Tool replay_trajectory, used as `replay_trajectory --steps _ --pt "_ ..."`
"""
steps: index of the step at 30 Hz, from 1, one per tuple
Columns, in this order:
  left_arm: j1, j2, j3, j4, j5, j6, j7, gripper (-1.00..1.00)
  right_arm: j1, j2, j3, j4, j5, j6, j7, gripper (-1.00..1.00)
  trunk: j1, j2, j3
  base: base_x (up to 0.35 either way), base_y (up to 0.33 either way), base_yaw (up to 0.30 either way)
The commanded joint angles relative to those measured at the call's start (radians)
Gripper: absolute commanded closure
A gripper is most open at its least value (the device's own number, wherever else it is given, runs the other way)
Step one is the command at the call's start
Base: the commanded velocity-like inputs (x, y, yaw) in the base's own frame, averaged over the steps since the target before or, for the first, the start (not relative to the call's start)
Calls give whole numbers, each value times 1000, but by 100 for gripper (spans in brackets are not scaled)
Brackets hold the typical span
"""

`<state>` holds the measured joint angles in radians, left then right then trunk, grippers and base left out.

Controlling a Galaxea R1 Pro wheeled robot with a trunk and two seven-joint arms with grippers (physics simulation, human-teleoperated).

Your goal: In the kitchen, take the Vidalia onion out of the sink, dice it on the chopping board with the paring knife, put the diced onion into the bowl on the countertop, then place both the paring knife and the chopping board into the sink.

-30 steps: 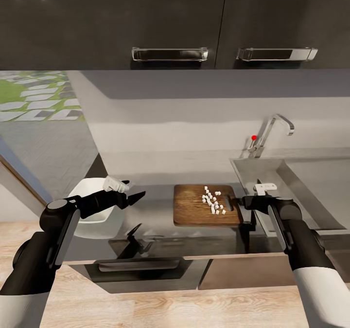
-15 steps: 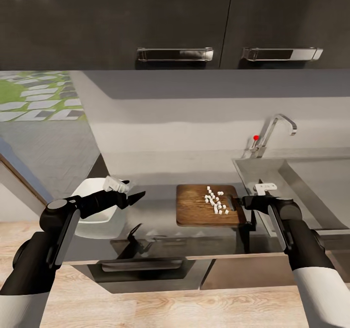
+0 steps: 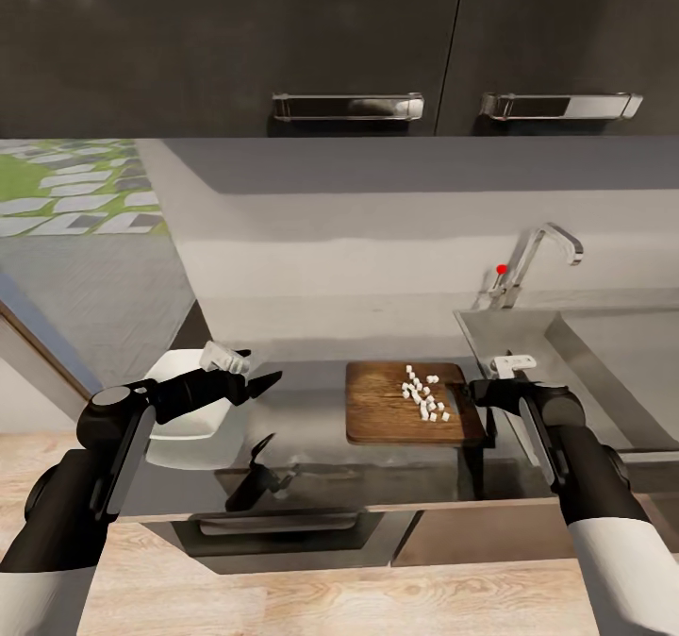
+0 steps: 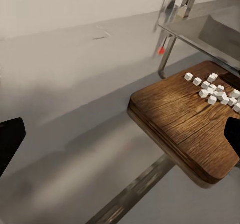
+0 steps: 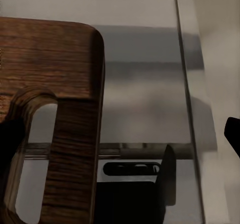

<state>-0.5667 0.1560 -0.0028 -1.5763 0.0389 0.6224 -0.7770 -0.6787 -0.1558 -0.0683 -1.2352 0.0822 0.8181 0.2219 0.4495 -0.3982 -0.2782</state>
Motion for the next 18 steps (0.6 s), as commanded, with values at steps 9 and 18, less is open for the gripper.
replay_trajectory --steps 9,18 --pt "-1 0 1 -1 4 7 -1 -100 -1 1 -2 -3 8 4 8 -100 1 -2 -3 1 35 0" --pt "-1 0 1 -1 4 7 -1 -100 -1 1 -1 -3 8 4 8 -100 1 -2 -11 0 3 0"
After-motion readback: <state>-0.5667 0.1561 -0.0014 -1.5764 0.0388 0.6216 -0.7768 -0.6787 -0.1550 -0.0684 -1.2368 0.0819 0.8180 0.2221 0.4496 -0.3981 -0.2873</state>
